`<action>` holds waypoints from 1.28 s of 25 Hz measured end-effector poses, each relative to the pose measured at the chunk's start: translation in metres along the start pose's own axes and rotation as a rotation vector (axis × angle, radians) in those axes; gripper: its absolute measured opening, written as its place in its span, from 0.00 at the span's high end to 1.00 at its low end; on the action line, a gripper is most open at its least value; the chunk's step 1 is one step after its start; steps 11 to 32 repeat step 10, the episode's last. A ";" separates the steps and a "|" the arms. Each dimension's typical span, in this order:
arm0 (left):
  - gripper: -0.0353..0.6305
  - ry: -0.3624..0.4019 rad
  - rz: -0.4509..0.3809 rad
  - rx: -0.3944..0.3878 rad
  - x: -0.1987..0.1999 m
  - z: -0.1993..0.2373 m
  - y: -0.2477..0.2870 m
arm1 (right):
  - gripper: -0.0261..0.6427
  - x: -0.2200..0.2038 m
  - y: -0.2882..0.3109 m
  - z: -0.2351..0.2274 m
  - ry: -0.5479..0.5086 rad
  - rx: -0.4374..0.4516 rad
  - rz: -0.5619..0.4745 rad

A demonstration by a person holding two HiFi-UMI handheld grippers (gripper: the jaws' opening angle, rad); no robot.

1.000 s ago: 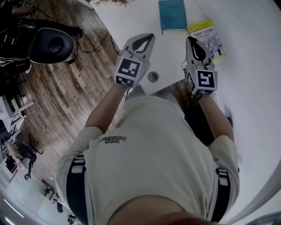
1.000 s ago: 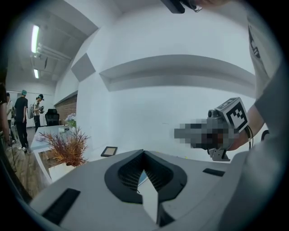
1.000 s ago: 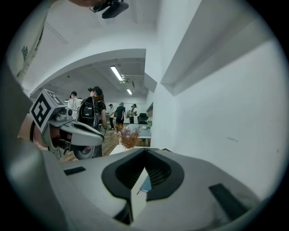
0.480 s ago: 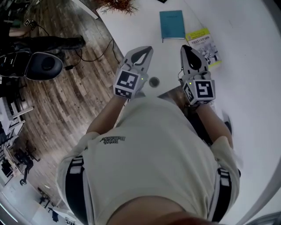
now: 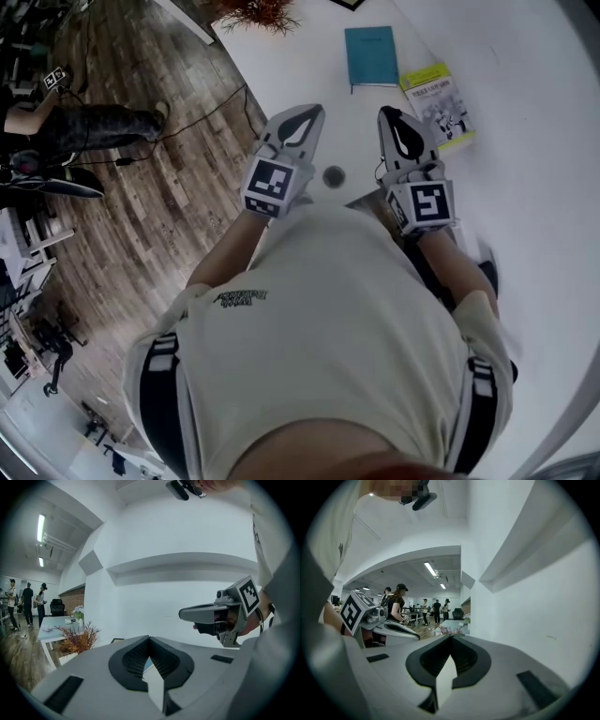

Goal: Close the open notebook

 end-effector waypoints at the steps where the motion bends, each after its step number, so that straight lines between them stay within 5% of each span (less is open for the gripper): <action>1: 0.94 0.000 0.000 -0.001 0.000 0.000 -0.001 | 0.96 0.001 0.000 0.001 -0.002 0.000 -0.002; 32: 0.94 0.013 0.004 -0.012 0.003 0.002 -0.003 | 0.96 0.007 -0.001 0.005 0.018 0.000 0.000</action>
Point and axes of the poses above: the fingertips, and each gripper's own axes: y forward along the fingers, z to its left, x out of its top, the point moved 1 cm from there along -y, backward along the fingers, and after that the axes turned 6 degrees about -x, right-handed, at the moved point
